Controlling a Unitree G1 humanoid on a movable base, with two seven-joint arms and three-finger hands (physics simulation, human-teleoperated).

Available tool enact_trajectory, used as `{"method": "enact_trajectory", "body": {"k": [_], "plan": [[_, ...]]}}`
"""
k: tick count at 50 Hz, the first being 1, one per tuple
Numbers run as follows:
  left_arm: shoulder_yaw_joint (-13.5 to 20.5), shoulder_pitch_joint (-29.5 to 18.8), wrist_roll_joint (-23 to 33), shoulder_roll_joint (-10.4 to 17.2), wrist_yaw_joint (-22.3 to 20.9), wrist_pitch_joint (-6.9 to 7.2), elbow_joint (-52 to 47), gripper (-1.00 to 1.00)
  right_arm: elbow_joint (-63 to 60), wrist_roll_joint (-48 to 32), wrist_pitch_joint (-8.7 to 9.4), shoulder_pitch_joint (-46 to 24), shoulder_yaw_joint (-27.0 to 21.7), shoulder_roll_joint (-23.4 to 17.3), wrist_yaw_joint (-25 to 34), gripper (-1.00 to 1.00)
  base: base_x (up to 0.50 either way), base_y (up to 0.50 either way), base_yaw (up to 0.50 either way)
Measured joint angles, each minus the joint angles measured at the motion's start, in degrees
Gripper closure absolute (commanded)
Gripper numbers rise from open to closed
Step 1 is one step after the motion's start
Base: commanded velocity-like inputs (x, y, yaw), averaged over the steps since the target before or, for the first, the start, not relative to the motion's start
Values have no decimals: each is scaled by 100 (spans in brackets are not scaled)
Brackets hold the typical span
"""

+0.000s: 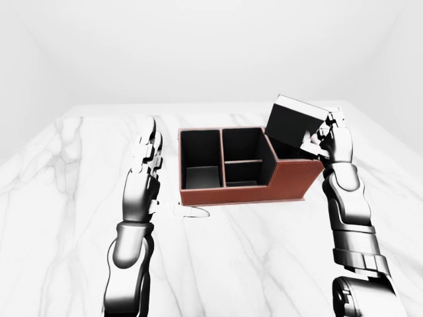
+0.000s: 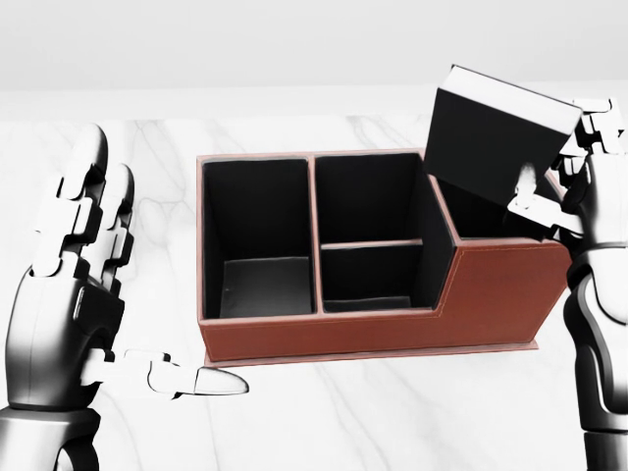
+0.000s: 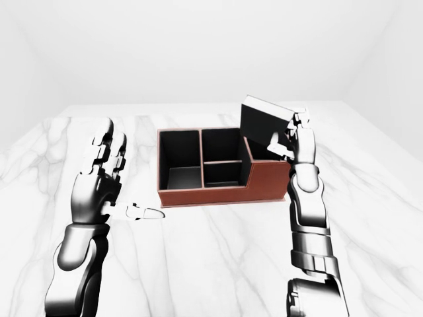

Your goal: Pick up the book and place it in the right compartment of the caddy.

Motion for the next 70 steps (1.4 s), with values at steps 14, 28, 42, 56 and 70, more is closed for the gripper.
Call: {"method": "enact_trajectory", "body": {"k": [14,28,42,56,70], "plan": [[2,9,-4,0,-4,0,25,-100,232,19,0,-19,-33,-70,-2,100,0,0,0],[5,-1,-5,2,-8,0,32,-100,510,-13,0,-180,1,-128,1,100,0,0,0],[10,2,-2,5,-18,0,63,-100,956,-26,-5,-398,4,-244,3,100,0,0,0],[-3,12,12,2,-19,0,71,-100,1286,7,-67,-527,-31,-383,-19,100,0,0,0],[-6,14,12,0,-20,0,67,-100,1620,7,-230,-616,-24,-450,-36,100,0,0,0]]}}
